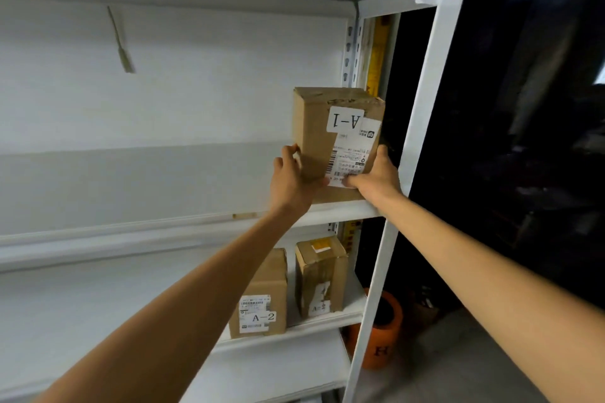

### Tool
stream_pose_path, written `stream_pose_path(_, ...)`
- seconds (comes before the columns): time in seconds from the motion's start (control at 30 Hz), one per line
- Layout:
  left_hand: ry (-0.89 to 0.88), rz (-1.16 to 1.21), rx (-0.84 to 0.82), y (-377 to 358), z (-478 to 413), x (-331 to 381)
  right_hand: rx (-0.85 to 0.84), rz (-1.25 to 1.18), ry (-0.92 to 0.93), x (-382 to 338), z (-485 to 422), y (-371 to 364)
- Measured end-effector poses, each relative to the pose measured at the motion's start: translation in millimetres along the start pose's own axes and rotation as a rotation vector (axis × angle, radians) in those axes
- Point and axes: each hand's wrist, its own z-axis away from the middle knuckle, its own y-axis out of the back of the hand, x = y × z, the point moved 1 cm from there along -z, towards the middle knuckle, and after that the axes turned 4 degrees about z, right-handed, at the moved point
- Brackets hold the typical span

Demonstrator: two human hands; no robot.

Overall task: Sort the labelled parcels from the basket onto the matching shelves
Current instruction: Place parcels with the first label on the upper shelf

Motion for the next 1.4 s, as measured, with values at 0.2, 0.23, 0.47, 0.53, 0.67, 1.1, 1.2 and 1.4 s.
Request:
stream_pose_path(0.2, 0.008, -0.009, -0.072, -10.2, 2.9, 12.9, 0.049, 0.023, -0.082, -0.7, 1.0, 14.5)
stream_pose_path(0.23, 0.023, -0.033, -0.083, -8.3, 3.7, 14.7, 0.082, 0.022, -0.086, -4.2, 4.0, 15.3)
stream_pose_path(0.47, 0.042, -0.233, -0.081, 23.2, 12.1, 27.6, 0.269, 0.155, 0.08, -38.7, 39.6, 24.8)
stream_pose_path(0.53, 0.023, -0.327, -0.075, 41.6, 17.1, 31.1, 0.152, 0.264, 0.228, -45.1, 50.1, 20.2)
stream_pose_path(0.67, -0.014, -0.576, -0.043, 103.5, 47.1, 22.9, -0.317, 0.442, 0.509, -74.8, 85.5, -14.1)
stream_pose_path(1.1, 0.633, -0.987, 0.241, 412.0, 282.0, -51.5, -1.027, 0.325, 1.177, -286.9, 332.3, -201.2)
stream_pose_path(1.2, 0.876, -1.037, 0.396, 446.4, 385.8, -56.4, -1.206, 0.247, 1.357, -308.6, 433.5, -220.8)
stream_pose_path(1.4, 1.386, -0.886, 0.691, 429.4, 612.8, -28.8, -1.518, 0.101, 1.83, -290.6, 642.4, -197.5)
